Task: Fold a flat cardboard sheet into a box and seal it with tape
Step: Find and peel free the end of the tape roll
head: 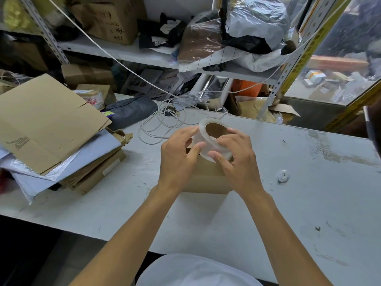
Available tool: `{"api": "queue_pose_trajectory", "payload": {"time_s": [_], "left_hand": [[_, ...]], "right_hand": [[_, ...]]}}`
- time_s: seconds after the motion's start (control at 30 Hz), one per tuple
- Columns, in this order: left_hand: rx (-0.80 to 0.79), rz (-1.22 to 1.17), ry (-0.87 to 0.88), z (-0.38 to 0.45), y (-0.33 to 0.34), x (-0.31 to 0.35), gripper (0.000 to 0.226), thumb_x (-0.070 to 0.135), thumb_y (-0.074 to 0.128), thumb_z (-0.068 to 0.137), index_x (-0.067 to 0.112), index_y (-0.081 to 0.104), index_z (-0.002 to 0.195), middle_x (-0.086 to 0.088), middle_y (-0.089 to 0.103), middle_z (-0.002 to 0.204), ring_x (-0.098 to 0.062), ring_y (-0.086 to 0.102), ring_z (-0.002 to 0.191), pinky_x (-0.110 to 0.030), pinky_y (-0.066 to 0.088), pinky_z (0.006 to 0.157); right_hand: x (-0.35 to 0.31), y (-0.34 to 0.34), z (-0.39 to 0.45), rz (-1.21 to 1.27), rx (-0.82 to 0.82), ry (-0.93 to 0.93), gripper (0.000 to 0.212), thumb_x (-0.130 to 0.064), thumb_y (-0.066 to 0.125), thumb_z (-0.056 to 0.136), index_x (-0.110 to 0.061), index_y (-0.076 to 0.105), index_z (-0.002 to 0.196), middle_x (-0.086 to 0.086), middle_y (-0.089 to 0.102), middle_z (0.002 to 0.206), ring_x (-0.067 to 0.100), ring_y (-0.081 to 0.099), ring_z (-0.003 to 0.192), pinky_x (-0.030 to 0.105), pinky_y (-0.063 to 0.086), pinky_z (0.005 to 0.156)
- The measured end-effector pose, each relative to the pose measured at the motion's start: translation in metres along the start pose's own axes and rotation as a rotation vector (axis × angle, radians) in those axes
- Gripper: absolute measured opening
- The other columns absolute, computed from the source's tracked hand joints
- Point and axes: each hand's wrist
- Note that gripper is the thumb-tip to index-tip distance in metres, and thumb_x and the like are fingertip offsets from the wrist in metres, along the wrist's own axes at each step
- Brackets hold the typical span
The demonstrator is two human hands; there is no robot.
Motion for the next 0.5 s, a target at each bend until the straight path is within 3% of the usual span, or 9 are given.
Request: {"api": "queue_pose_trajectory", "payload": {"time_s": [0.17,0.3,0.5], "left_hand": [[-0.021,-0.083,-0.109,0.0018,-0.0033,0.0035,0.041,0.004,0.081,0.078,0.015,0.072,0.117,0.003,0.071,0.112,-0.006,0.068,0.103,-0.025,0.055,0.094],[-0.026,-0.141,-0.188,0.0028,-0.0037,0.0039,0.03,0.007,0.078,0.081,0.016,0.074,0.109,0.003,0.073,0.106,-0.009,0.07,0.1,-0.03,0.057,0.092],[0.061,-0.111,-0.216,0.0052,-0.0025,0.0038,0.008,0.013,0.074,0.088,0.015,0.076,0.096,0.007,0.074,0.09,-0.005,0.069,0.087,-0.022,0.058,0.079]], "right_hand": [[-0.0009,0.0021,-0.003,0.022,-0.015,0.028,0.032,-0.037,0.068,0.086,-0.009,0.07,0.1,-0.006,0.065,0.106,0.017,0.046,0.126,0.028,0.038,0.101],[-0.0001,0.0018,-0.0064,0.067,-0.041,0.062,0.028,-0.037,0.068,0.085,-0.012,0.069,0.099,-0.015,0.059,0.105,0.013,0.044,0.128,0.027,0.038,0.099],[-0.0024,0.0003,-0.0096,0.102,-0.091,0.051,0.02,-0.026,0.073,0.085,-0.012,0.068,0.098,-0.029,0.054,0.103,0.009,0.041,0.132,0.013,0.034,0.099]]}}
Point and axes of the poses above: each hand's wrist, its own z-axis towards the middle knuckle, its own y-axis out of the palm, x = y × z
